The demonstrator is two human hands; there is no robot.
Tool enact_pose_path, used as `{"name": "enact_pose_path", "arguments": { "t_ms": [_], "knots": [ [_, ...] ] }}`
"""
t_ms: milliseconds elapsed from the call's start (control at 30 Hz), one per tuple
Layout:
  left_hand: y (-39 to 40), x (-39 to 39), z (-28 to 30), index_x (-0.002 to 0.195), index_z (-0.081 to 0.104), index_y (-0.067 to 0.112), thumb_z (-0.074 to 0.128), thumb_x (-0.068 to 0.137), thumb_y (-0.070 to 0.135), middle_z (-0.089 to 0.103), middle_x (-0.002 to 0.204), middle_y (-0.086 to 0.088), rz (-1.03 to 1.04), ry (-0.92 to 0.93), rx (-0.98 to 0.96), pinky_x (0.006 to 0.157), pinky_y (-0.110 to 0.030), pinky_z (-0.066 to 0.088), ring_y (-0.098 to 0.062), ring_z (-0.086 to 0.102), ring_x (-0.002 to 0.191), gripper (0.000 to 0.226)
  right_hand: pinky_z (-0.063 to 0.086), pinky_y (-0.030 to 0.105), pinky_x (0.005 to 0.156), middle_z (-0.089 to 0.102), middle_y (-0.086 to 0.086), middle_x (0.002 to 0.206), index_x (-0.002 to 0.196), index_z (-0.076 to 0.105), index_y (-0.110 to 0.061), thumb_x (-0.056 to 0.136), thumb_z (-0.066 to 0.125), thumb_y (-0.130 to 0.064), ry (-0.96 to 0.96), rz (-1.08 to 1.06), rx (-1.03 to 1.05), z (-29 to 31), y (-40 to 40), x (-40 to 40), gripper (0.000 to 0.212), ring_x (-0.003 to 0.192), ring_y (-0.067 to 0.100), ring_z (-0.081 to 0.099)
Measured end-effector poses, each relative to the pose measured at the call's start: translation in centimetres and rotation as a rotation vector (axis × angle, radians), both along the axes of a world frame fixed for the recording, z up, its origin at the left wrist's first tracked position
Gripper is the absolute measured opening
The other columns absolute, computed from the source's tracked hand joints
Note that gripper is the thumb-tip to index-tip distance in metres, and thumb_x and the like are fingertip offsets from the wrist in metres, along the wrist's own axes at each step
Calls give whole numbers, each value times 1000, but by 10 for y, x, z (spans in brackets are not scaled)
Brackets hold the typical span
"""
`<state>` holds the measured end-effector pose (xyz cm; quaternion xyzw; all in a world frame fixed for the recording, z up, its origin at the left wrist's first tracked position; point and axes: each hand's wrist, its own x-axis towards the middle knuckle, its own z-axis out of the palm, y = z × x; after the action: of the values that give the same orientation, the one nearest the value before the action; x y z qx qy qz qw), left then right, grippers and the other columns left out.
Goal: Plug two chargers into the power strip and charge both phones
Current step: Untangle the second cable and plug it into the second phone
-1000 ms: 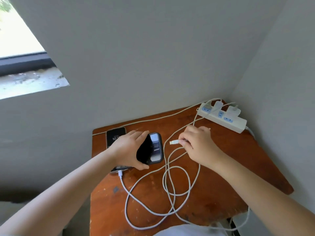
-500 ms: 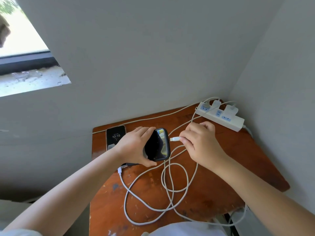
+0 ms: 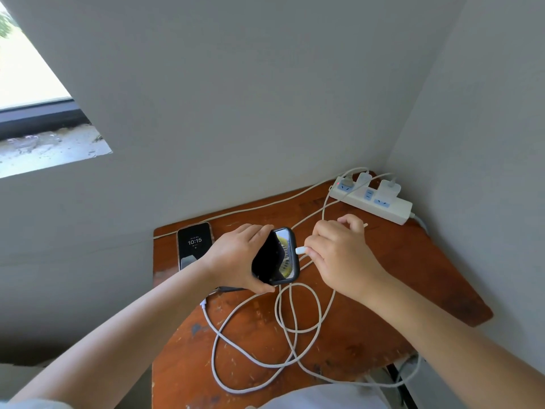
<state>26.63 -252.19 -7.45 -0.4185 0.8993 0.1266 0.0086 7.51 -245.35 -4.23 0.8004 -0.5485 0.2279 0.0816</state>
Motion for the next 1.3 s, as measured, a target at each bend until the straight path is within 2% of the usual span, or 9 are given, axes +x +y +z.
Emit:
{"name": "enact_pose_path", "arguments": {
  "t_ms": [467,700,1000,1200,1300],
  "knots": [
    [-2,1,5,137,24,18,64,63,64,45,134,-2,-102,-21,-74,91,-23,41,-18,40,119,96,52,42,75,67,4,59,64,72,-10,56,85,-5,12,85,24,-9,0,-9,17,56,15,64],
    [-3,-3,8,136,26,18,66,63,61,46,133,-2,-60,-1,-91,87,-22,39,-18,41,118,94,51,41,77,64,5,55,60,69,-9,56,84,-1,-41,-4,-35,-16,1,-4,17,54,17,62],
    [0,-3,6,134,31,15,66,64,60,50,128,-5,-142,-9,-110,86,-23,42,-19,44,114,90,51,45,78,67,6,57,61,70,-8,53,85,-3,-34,30,-8,-24,5,-8,19,55,16,65],
    [-8,-7,-3,134,29,16,68,64,55,48,129,-5,-231,-74,-62,86,-22,38,-20,42,115,89,51,43,77,68,2,59,65,71,-11,56,85,-5,-98,56,114,-41,11,-11,18,57,13,65],
    [-19,-9,-12,134,27,16,69,66,49,44,133,-6,-311,-203,22,95,-28,36,-21,38,118,87,45,44,86,71,0,69,75,73,-13,69,78,-11,-131,114,315,-55,16,-20,8,65,11,67]
  ]
}}
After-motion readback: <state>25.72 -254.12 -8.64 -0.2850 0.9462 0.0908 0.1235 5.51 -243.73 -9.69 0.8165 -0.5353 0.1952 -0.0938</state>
